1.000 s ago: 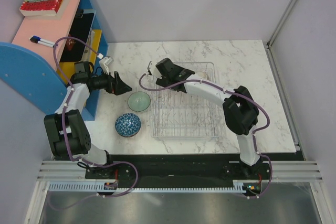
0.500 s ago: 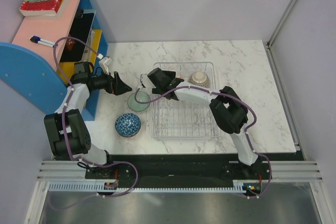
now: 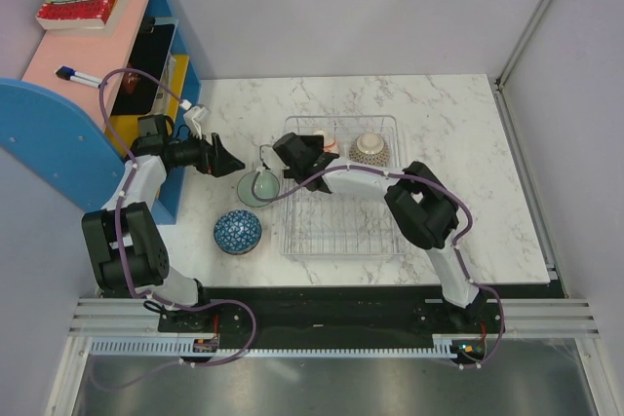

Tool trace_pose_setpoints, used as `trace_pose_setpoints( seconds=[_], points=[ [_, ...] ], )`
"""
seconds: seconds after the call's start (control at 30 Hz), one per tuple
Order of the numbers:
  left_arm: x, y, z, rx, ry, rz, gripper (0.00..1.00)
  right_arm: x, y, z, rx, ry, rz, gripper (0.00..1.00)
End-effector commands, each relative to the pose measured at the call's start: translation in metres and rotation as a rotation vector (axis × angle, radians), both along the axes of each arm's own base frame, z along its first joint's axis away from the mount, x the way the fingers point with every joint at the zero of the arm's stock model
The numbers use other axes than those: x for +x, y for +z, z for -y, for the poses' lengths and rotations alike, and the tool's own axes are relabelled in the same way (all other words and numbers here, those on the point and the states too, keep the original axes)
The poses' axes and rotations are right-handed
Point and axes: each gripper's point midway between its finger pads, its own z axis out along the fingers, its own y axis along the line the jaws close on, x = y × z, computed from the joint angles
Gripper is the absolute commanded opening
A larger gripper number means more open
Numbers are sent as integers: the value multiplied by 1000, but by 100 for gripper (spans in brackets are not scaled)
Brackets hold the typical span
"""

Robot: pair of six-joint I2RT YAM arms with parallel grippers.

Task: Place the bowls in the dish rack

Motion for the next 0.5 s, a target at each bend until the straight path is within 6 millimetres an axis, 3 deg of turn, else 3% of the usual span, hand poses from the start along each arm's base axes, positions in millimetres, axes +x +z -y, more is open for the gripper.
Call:
trace_pose_setpoints(
  seconds=[0.0,0.2,0.23,0.37,0.47],
  points=[
    [3,1,-3,-21,-10,24,97,-19,-4,-2,25,41,-53,47],
    [2,1,-3,-21,-7,22,97,-26,-6,-2,61,38,-91,76],
    [2,0,-3,-20,-6,20,97,-27,-7,-4,73,48,-103,87],
    [3,1,-3,-20,-7,25,97,-30,-9,-3,92,45,-127,96],
    [2,3,-3,-21,-7,28,97,-31,-8,-4,109,47,-136,97]
  ],
)
